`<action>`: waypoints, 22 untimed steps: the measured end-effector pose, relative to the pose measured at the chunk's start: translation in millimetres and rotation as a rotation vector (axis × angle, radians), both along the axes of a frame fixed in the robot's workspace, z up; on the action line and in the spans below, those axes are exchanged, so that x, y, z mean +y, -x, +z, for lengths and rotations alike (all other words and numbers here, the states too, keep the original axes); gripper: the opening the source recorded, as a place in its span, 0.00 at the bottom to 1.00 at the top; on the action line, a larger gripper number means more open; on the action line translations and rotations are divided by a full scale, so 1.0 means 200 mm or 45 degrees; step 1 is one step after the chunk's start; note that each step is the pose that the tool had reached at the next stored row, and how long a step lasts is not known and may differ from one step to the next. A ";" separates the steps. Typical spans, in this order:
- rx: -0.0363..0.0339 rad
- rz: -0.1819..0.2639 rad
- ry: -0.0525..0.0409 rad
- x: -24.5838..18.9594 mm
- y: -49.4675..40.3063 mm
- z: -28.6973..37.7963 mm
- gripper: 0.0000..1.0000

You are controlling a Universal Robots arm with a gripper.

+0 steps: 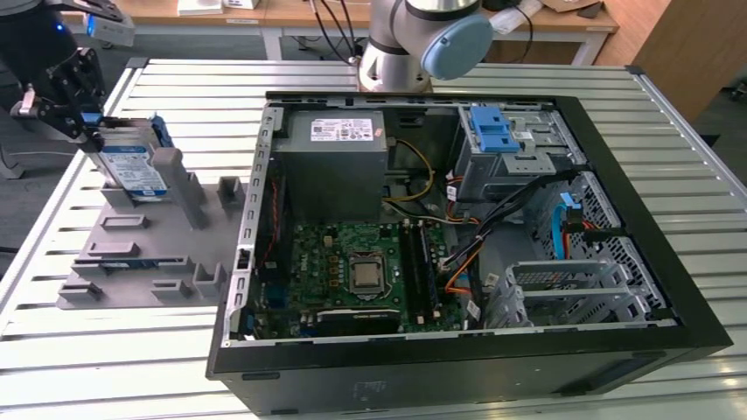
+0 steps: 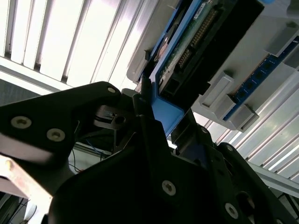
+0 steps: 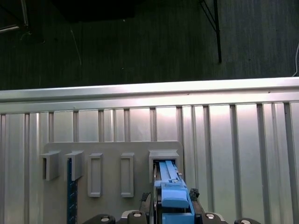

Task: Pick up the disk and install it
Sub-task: 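Pick up the disk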

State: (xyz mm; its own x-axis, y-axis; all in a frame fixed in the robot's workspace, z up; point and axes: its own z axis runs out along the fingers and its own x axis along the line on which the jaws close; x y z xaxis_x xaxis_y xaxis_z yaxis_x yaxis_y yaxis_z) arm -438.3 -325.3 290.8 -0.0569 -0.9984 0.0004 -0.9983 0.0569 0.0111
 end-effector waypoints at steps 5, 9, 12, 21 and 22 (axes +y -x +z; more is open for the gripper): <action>0.0004 0.000 0.000 0.000 0.000 0.002 0.42; 0.0004 0.000 0.000 0.000 0.000 0.002 0.42; 0.0007 0.000 0.000 0.000 0.000 0.002 0.41; 0.0004 0.022 0.004 -0.001 0.000 0.000 0.36; 0.0004 0.026 0.004 -0.001 0.000 0.000 0.36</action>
